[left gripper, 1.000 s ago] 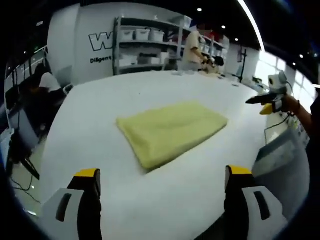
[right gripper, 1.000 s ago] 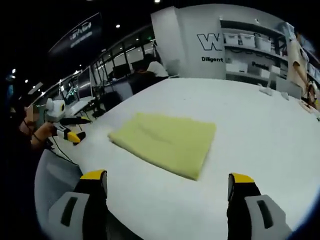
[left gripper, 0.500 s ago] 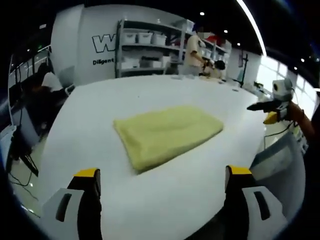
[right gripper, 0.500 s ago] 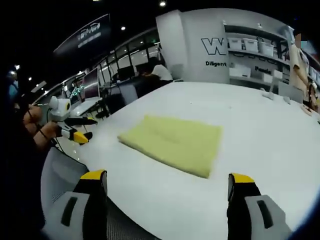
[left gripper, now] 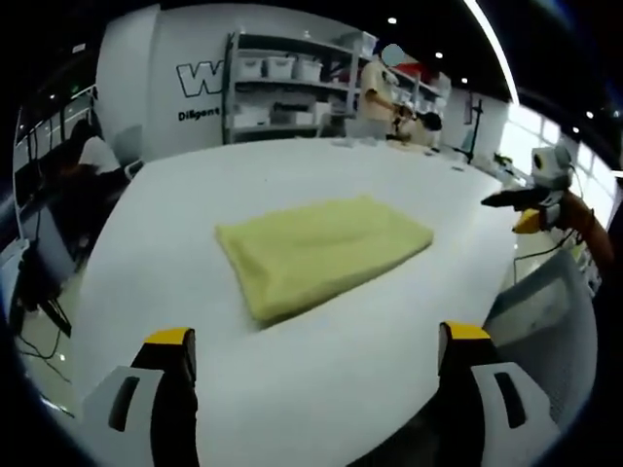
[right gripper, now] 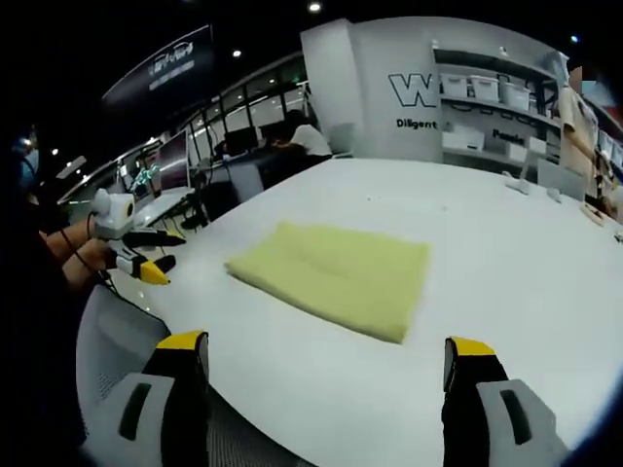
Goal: Fold the garment on the visible template until the final outline fits inside the template.
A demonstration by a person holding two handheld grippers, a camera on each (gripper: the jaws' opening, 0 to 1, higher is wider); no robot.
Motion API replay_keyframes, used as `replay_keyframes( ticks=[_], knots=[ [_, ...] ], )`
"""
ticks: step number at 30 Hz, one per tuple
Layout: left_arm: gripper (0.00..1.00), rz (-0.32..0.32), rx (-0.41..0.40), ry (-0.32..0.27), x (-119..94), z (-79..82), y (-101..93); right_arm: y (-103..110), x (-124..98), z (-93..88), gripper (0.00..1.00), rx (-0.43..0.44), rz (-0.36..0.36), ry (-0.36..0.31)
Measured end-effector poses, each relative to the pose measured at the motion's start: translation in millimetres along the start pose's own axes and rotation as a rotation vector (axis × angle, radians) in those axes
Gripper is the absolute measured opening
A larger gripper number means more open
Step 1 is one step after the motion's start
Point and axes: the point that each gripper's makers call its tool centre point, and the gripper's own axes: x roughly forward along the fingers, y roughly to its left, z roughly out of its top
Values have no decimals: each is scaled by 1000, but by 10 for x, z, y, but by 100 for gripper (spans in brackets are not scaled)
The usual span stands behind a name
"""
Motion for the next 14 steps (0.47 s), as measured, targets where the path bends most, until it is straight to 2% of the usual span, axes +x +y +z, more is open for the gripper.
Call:
replay_keyframes(
  ticks=[14],
  knots=[
    [99,2,-1,-3,-15,19,9,7,21,-6,99,-8,4,22]
  ],
)
